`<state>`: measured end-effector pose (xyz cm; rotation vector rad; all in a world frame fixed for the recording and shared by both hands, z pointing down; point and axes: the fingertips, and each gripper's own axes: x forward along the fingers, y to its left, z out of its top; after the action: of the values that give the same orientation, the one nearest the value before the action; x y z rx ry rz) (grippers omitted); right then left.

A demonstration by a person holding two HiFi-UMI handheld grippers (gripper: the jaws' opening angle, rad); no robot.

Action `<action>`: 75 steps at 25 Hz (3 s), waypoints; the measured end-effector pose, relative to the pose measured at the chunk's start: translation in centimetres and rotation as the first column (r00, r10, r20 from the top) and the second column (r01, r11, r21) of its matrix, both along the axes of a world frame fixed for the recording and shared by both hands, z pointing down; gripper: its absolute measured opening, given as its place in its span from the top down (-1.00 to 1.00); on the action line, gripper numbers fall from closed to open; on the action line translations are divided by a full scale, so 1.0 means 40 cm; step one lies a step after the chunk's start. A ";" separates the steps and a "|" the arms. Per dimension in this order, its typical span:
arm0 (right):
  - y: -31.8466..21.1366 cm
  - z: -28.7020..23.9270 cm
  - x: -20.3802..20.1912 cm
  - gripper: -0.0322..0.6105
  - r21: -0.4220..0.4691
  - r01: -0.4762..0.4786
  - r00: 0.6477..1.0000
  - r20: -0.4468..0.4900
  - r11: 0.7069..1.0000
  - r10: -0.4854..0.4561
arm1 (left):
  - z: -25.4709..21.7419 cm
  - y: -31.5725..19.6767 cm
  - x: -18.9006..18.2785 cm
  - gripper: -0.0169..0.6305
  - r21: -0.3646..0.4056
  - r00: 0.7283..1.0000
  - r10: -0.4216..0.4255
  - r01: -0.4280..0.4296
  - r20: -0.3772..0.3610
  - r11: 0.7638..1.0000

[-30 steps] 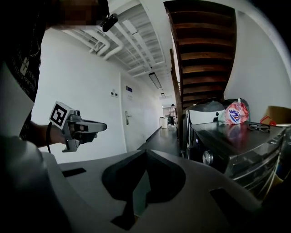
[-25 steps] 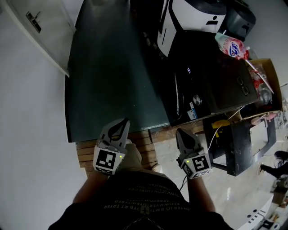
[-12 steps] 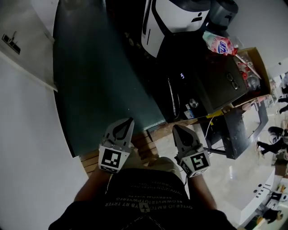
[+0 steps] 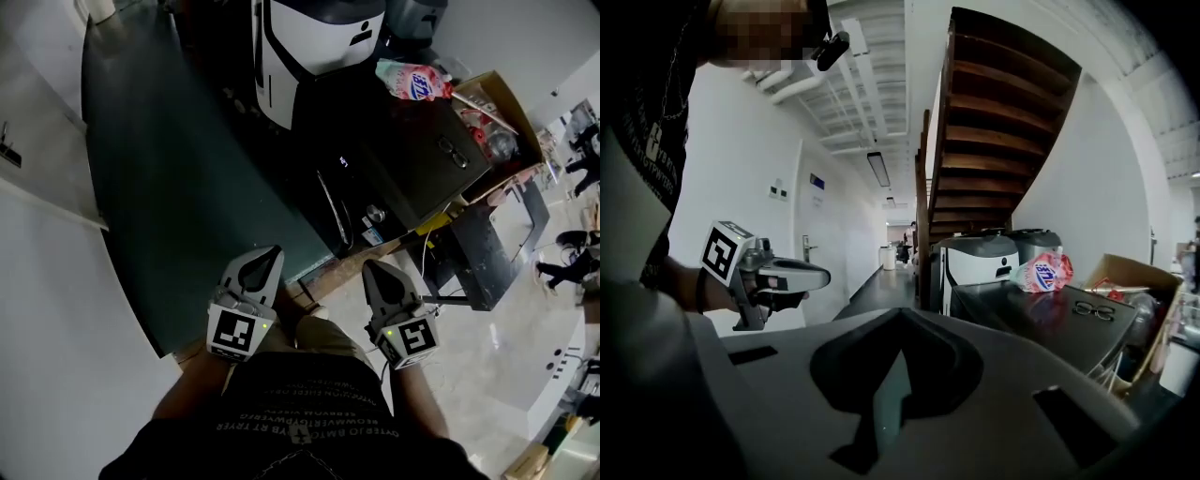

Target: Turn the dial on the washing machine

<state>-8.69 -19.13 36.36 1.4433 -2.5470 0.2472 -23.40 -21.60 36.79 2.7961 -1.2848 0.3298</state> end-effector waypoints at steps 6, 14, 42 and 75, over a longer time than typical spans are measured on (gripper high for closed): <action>-0.030 -0.020 0.088 0.91 0.019 -0.038 0.999 0.028 0.999 0.038 | -0.025 -0.057 0.100 0.94 -0.003 0.999 0.038 -0.038 0.012 0.999; -0.078 -0.035 0.261 0.91 0.044 -0.095 0.994 0.060 0.994 0.093 | -0.084 -0.142 0.268 0.94 0.049 0.996 0.090 -0.091 0.020 0.995; -0.209 0.253 0.355 0.91 -0.073 -0.103 0.985 -0.148 0.992 0.092 | 0.077 -0.191 0.360 0.94 0.001 0.980 0.129 -0.131 0.153 0.991; -0.384 0.577 0.296 0.43 -0.217 -0.156 0.899 -0.435 0.964 0.047 | 0.139 -0.176 0.406 0.94 -0.042 0.975 0.172 -0.168 0.138 0.985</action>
<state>3.14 -34.50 59.46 1.3601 -2.0155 0.2254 -7.17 -28.65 42.36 2.9100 -1.0542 0.5601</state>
